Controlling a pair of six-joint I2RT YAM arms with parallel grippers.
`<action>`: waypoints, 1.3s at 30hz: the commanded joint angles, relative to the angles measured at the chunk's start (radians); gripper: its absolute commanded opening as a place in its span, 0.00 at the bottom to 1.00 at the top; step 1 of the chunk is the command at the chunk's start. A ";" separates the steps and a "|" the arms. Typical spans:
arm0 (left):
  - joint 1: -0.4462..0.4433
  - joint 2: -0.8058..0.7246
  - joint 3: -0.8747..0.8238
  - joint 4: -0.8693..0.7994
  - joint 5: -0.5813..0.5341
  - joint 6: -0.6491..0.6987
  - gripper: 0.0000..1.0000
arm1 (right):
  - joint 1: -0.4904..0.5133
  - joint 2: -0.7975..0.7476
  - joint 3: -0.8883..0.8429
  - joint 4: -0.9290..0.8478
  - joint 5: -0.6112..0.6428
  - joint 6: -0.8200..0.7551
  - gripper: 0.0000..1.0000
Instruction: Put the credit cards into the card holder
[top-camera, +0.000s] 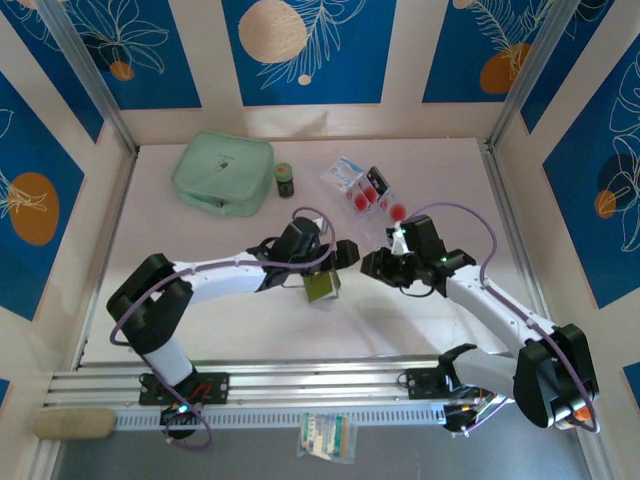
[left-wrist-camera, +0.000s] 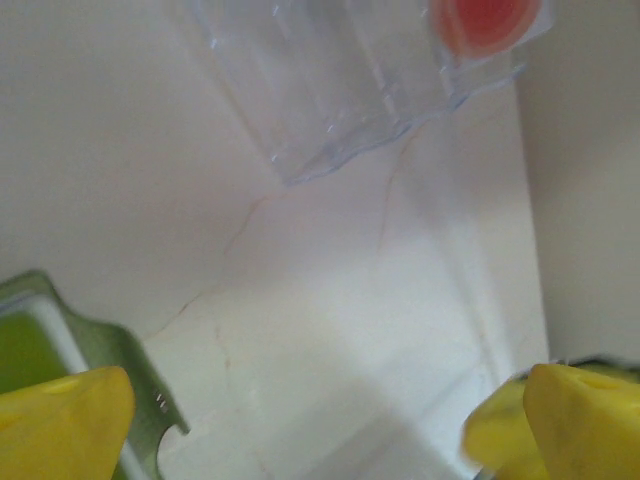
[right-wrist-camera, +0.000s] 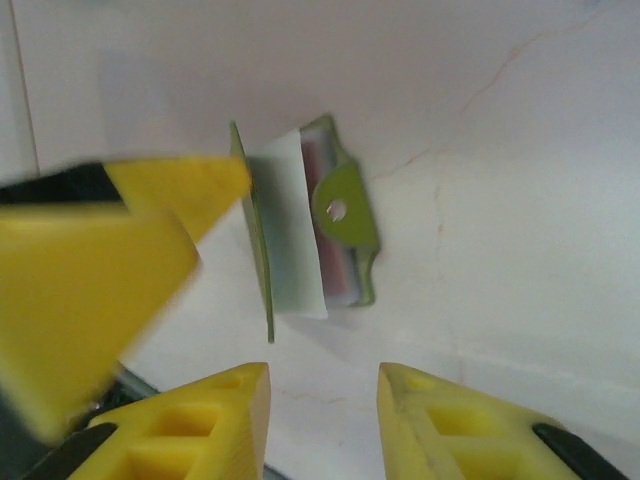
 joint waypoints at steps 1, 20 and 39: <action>0.069 -0.050 0.051 -0.060 0.067 0.037 1.00 | 0.082 0.015 0.042 0.000 0.028 0.043 0.26; 0.296 -0.188 0.104 -0.594 0.033 0.349 1.00 | 0.306 0.466 0.326 0.025 0.181 0.062 0.03; 0.144 -0.056 0.068 -0.591 -0.086 0.372 1.00 | 0.226 0.494 0.152 0.129 0.116 0.037 0.00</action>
